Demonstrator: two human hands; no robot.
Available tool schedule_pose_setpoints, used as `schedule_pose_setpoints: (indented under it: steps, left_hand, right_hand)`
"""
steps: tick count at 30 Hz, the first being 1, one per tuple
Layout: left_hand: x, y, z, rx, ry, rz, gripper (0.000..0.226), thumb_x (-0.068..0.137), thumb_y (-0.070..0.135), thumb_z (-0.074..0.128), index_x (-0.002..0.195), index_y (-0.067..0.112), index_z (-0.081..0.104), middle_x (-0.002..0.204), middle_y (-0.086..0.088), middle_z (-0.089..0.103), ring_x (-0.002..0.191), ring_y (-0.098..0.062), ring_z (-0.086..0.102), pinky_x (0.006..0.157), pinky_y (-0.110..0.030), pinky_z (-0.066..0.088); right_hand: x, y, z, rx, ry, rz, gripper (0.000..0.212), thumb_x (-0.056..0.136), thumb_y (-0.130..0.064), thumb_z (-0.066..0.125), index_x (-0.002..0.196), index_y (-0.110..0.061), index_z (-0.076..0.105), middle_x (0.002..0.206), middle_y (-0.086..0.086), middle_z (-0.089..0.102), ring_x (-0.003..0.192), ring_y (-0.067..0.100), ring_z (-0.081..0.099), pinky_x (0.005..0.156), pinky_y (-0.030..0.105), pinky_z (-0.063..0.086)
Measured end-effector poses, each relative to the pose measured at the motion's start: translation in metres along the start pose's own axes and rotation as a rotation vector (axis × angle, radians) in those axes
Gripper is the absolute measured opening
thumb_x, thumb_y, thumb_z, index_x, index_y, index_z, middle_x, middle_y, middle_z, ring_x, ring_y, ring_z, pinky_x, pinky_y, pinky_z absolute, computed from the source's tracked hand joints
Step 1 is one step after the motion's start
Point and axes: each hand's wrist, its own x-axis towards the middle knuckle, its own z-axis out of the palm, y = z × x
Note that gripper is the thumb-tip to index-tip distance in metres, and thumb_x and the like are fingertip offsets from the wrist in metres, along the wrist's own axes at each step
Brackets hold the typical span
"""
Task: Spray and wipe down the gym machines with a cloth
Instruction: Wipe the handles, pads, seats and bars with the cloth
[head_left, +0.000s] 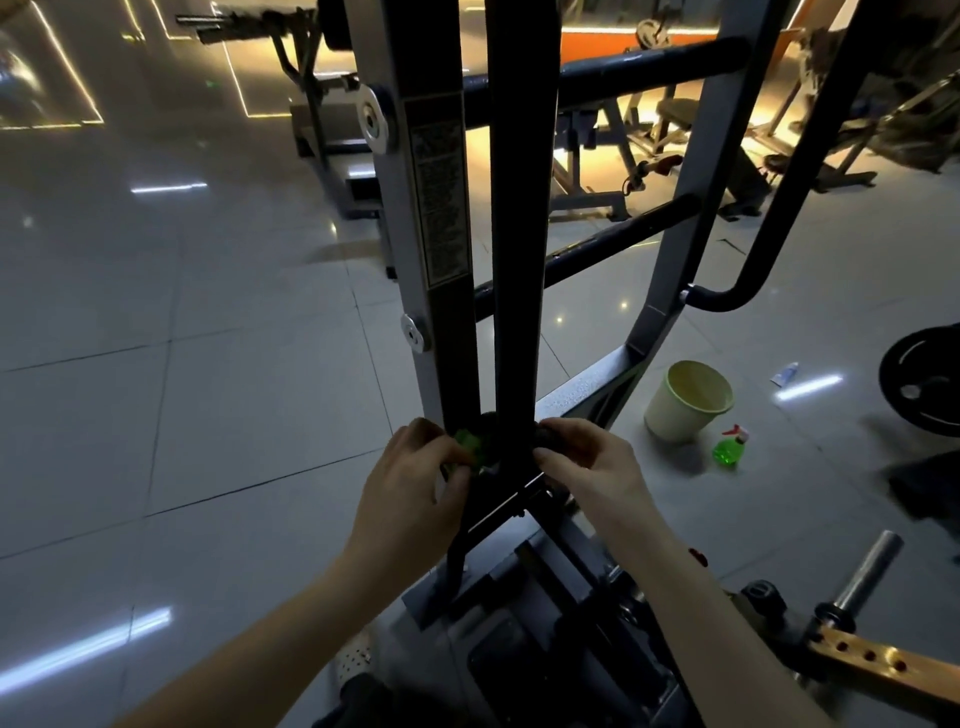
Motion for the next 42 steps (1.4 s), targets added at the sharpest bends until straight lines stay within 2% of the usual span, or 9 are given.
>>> schedule_pose_setpoints:
  steps: [6,9,12,16,20,28,32,35,42]
  left_hand:
    - [-0.019,-0.013,0.004,0.044,-0.140,0.119,0.011,0.088,0.012,0.072,0.090,0.020,0.065,0.127,0.001,0.059,0.112,-0.020,0.056,0.091,-0.033,0.050]
    - [-0.008,-0.009,0.002,0.014,-0.111,0.099,0.009,0.091,0.013,0.070,0.093,0.021,0.065,0.111,0.005,0.065,0.100,-0.019,0.060,0.084,-0.032,0.052]
    - [0.001,0.001,-0.002,-0.082,-0.037,-0.046,0.023,0.095,0.029,0.069,0.116,0.025,0.060,0.106,0.010,0.066,0.098,-0.011,0.062,0.079,-0.013,0.043]
    - [0.004,0.005,0.001,-0.102,-0.042,0.015,0.053,0.093,0.030,0.071,0.143,0.026,0.053,0.115,0.007,0.069,0.101,-0.010,0.062,0.088,-0.030,0.054]
    - [0.005,-0.002,0.010,-0.070,-0.017,0.014,0.030,0.097,0.025,0.066,0.126,0.019,0.070,0.107,0.003,0.071,0.093,-0.016,0.064,0.081,-0.026,0.051]
    - [0.006,-0.015,0.015,0.095,-0.113,-0.076,0.013,0.093,0.017,0.060,0.090,0.012,0.072,0.083,-0.001,0.066,0.075,-0.023,0.059,0.059,-0.022,0.039]
    - [0.007,-0.005,0.015,0.038,0.050,0.021,0.017,0.093,0.019,0.071,0.108,0.014,0.074,0.122,-0.003,0.061,0.105,-0.017,0.059,0.090,-0.015,0.043]
    - [-0.002,-0.012,0.025,0.086,0.025,0.241,0.052,0.090,0.012,0.073,0.140,0.011,0.060,0.149,-0.008,0.051,0.133,-0.025,0.050,0.111,-0.036,0.043]
    - [-0.026,-0.029,0.043,0.055,-0.026,0.147,0.065,0.094,0.007,0.070,0.153,0.013,0.045,0.156,-0.003,0.047,0.132,-0.023,0.056,0.114,-0.014,0.028]
  right_hand:
    - [0.002,0.003,-0.006,-0.001,-0.046,0.034,0.022,0.093,0.003,0.069,0.089,-0.017,0.077,0.079,0.000,0.076,0.075,0.010,0.070,0.072,0.024,0.053]
    - [0.007,0.003,-0.006,0.005,-0.033,0.018,0.025,0.092,0.003,0.070,0.081,-0.018,0.077,0.076,0.003,0.074,0.072,0.013,0.067,0.076,0.031,0.052]
    - [0.009,0.003,-0.006,0.055,-0.015,-0.011,0.026,0.090,0.008,0.070,0.080,-0.016,0.075,0.077,0.003,0.075,0.075,0.015,0.070,0.080,0.032,0.053]
    - [0.005,0.003,-0.004,0.108,-0.022,-0.074,0.023,0.095,0.009,0.061,0.101,-0.010,0.071,0.091,0.006,0.076,0.087,0.019,0.073,0.084,0.032,0.057]
    - [0.003,0.005,-0.004,0.079,-0.100,-0.073,0.039,0.105,0.000,0.050,0.136,-0.020,0.063,0.111,0.010,0.074,0.107,0.024,0.071,0.092,0.036,0.060]
    - [0.003,0.000,0.002,0.014,-0.137,0.025,0.038,0.112,-0.026,0.036,0.128,-0.017,0.070,0.119,0.003,0.076,0.116,0.019,0.069,0.107,0.045,0.051]
    - [0.001,0.011,0.002,0.087,-0.122,0.090,0.043,0.111,-0.032,0.034,0.130,-0.014,0.068,0.119,0.006,0.076,0.111,0.023,0.071,0.108,0.051,0.050]
    - [-0.003,0.019,0.000,0.177,-0.122,0.132,0.044,0.110,-0.035,0.033,0.130,-0.014,0.067,0.121,0.008,0.075,0.114,0.027,0.070,0.108,0.051,0.050]
    - [-0.001,0.012,0.012,0.082,-0.173,0.058,0.048,0.105,-0.047,0.039,0.139,-0.022,0.062,0.131,0.002,0.070,0.125,0.023,0.064,0.111,0.045,0.047]
